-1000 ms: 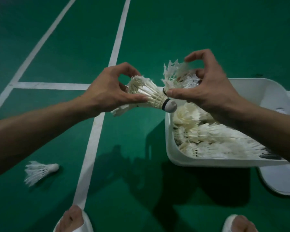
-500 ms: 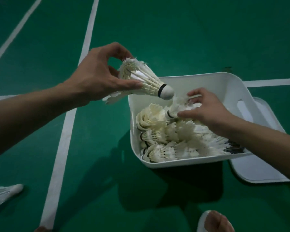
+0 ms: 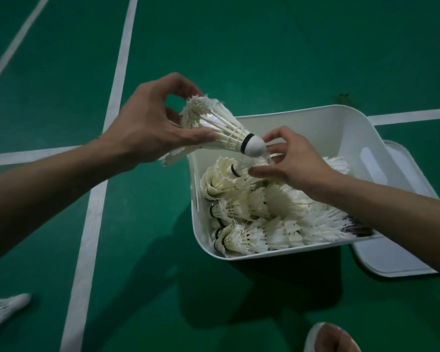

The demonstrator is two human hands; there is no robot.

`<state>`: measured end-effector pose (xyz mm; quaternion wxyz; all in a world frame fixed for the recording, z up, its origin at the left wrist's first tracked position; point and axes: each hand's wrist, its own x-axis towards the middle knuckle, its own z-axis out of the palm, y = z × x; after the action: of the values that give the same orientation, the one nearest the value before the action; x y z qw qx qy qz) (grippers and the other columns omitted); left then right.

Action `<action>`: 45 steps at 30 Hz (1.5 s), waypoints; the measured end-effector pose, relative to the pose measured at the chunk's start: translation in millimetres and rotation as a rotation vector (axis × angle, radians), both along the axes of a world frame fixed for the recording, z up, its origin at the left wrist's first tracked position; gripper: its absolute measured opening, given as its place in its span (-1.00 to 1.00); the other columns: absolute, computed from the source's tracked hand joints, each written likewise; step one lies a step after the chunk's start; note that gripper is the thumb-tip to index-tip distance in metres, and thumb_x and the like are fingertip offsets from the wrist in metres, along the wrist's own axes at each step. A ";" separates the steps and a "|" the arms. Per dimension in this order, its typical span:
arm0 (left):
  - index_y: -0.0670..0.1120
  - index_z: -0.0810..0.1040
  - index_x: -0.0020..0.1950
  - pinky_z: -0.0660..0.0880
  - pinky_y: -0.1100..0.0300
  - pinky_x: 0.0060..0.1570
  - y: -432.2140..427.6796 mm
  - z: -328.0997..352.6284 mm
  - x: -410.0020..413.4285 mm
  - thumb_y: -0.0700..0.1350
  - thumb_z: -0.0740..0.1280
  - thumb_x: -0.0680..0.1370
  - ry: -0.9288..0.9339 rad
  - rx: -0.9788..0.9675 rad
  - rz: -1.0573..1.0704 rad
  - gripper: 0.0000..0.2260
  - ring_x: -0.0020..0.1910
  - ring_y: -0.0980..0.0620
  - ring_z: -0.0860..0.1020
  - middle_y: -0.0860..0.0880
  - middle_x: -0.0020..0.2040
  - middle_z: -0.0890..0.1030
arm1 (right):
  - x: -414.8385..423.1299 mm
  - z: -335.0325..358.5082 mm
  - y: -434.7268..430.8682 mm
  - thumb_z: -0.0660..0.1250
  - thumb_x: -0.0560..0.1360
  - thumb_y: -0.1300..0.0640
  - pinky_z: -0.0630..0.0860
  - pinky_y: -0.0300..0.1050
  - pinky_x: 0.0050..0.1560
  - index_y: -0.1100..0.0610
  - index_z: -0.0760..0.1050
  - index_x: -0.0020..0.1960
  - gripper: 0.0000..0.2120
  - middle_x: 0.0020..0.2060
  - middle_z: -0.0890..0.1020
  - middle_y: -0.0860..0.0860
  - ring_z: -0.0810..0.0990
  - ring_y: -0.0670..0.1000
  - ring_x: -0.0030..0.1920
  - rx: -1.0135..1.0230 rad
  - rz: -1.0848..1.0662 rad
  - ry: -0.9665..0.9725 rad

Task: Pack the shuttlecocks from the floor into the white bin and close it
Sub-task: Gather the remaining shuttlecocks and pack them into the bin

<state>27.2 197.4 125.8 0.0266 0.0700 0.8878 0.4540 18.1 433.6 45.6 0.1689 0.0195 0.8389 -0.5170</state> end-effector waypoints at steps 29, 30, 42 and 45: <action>-0.04 0.49 0.12 0.41 0.51 -0.32 8.2 -13.9 0.2 -0.01 0.56 0.25 0.164 -0.358 -0.166 -0.49 -0.06 0.06 0.52 0.07 0.10 0.45 | 10.9 25.9 19.5 0.54 0.08 -0.11 0.63 -0.13 -0.04 -0.01 0.47 0.14 -0.33 0.03 0.61 -0.07 0.62 -0.10 -0.01 0.039 0.150 0.136; -0.05 0.49 0.12 0.41 0.52 -0.32 10.2 -13.7 0.1 -0.01 0.56 0.25 0.166 -0.361 -0.173 -0.49 -0.06 0.06 0.52 0.07 0.10 0.45 | 12.1 30.4 16.4 0.54 0.09 -0.09 0.64 -0.10 -0.03 -0.01 0.46 0.14 -0.35 0.02 0.61 -0.06 0.63 -0.10 -0.02 0.008 0.160 0.147; -0.06 0.48 0.17 0.36 0.49 -0.29 22.6 -17.6 -2.4 0.00 0.55 0.27 0.155 -0.367 -0.225 -0.47 -0.03 0.12 0.48 0.04 0.17 0.44 | 7.8 30.8 -8.5 0.57 0.29 0.21 0.66 0.10 -0.16 -0.09 0.34 0.26 -0.34 0.10 0.57 0.02 0.67 0.00 -0.10 -0.058 0.176 0.089; -0.05 0.47 0.16 0.35 0.46 -0.26 20.9 -19.4 -4.6 -0.03 0.54 0.28 0.142 -0.360 -0.225 -0.50 -0.05 0.10 0.51 0.06 0.16 0.44 | 7.0 27.9 -2.5 0.53 0.35 0.23 0.65 0.15 -0.20 -0.13 0.27 0.27 -0.34 0.12 0.56 0.09 0.69 0.06 -0.16 -0.047 0.198 0.055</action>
<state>22.6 218.3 106.4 0.0265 0.1943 0.9408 0.2764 25.1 431.1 73.4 0.1964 -0.0815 0.8288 -0.5176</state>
